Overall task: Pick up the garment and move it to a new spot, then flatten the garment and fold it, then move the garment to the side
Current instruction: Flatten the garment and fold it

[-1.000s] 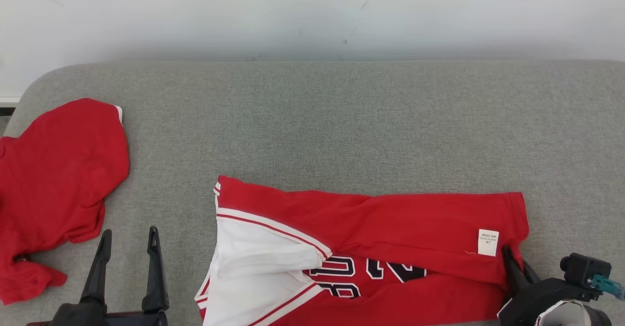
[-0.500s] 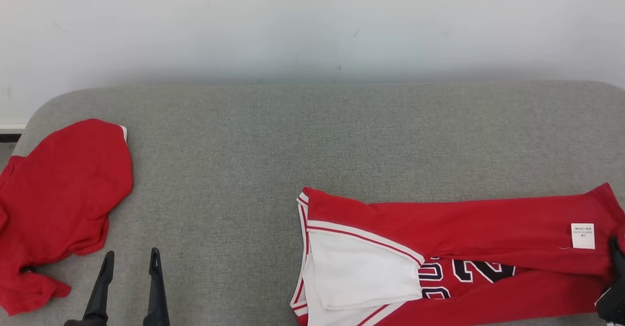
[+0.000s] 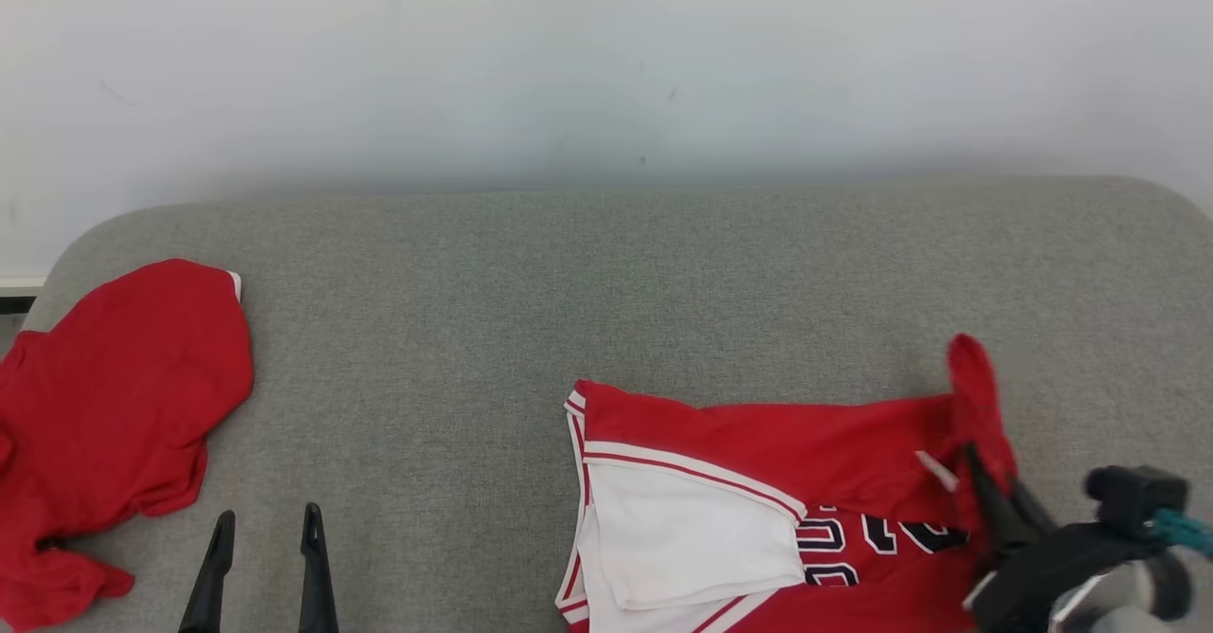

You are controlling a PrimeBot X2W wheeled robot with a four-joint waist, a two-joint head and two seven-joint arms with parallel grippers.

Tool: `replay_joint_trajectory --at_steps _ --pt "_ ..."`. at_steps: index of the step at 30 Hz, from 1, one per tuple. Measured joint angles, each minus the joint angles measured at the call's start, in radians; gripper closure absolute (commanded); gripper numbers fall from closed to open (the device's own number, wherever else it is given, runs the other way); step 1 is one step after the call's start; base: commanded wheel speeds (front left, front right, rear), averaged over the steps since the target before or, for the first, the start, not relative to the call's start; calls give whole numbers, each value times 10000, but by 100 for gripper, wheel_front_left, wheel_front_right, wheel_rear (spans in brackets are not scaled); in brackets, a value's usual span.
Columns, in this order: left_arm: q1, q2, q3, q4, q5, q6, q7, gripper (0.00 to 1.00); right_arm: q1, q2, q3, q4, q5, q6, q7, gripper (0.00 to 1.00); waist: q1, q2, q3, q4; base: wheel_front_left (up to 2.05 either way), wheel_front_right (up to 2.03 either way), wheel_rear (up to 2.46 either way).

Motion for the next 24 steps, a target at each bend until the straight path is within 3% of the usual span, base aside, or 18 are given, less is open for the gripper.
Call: replay_joint_trajectory --at_steps 7,11,18,24 --pt "1 0 -27 115 -50 -82 0 0 337 1214 932 -1354 -288 -2 410 100 0 0 -38 243 0 0 0" --pt "-5 2 12 174 -61 -165 0 0 331 1743 1354 -1524 -433 -2 579 100 0 0 -31 382 0 0 0" --pt "-123 0 -150 278 -79 -255 0 0 -112 2899 2011 -1039 -556 -2 560 100 0 0 43 778 0 0 0" --pt "-349 0 -272 460 -123 -270 0 0 -755 3384 2209 21 -550 -2 297 100 0 0 210 1123 0 0 0"
